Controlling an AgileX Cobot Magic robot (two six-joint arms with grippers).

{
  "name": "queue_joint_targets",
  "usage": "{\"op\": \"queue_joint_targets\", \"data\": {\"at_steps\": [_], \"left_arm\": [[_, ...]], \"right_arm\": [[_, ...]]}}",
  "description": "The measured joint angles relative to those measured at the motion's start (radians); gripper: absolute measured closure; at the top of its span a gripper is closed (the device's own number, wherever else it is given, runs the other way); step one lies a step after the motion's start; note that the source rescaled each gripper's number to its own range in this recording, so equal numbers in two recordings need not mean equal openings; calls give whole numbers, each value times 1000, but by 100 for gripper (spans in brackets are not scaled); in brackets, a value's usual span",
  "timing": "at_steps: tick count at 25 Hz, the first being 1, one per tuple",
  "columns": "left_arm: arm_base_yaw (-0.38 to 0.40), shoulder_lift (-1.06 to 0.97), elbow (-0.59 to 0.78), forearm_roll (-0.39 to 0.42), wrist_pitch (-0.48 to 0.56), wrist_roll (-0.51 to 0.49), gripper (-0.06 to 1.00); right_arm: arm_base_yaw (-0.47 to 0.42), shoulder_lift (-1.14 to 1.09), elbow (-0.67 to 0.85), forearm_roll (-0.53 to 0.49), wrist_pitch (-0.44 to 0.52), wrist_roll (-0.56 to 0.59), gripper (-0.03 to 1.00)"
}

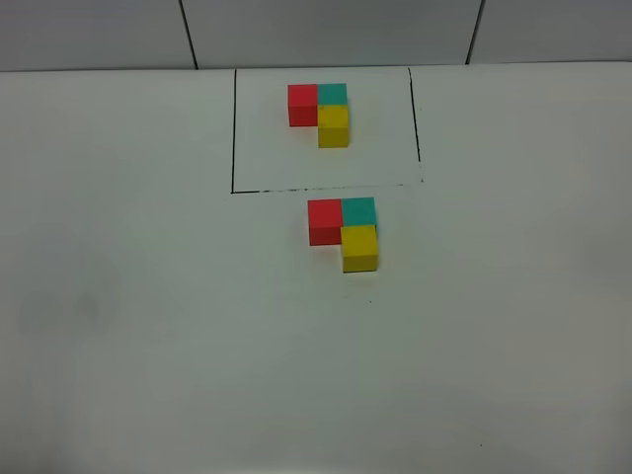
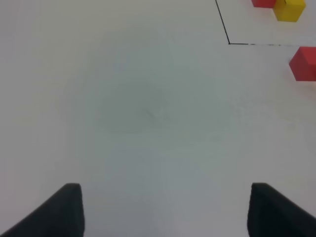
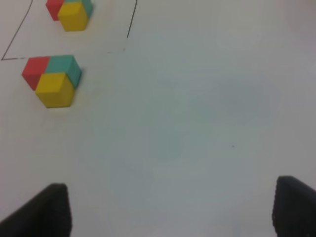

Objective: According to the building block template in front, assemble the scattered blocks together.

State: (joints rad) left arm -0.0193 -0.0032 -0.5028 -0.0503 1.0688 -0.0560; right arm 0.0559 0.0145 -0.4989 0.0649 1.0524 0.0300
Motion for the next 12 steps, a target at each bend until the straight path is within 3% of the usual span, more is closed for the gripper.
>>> {"op": "queue_joint_targets", "data": {"at_steps": [12], "left_arm": [[0,0,0,0,0,0,40]], "right_arm": [[0,0,0,0,0,0,30]]}}
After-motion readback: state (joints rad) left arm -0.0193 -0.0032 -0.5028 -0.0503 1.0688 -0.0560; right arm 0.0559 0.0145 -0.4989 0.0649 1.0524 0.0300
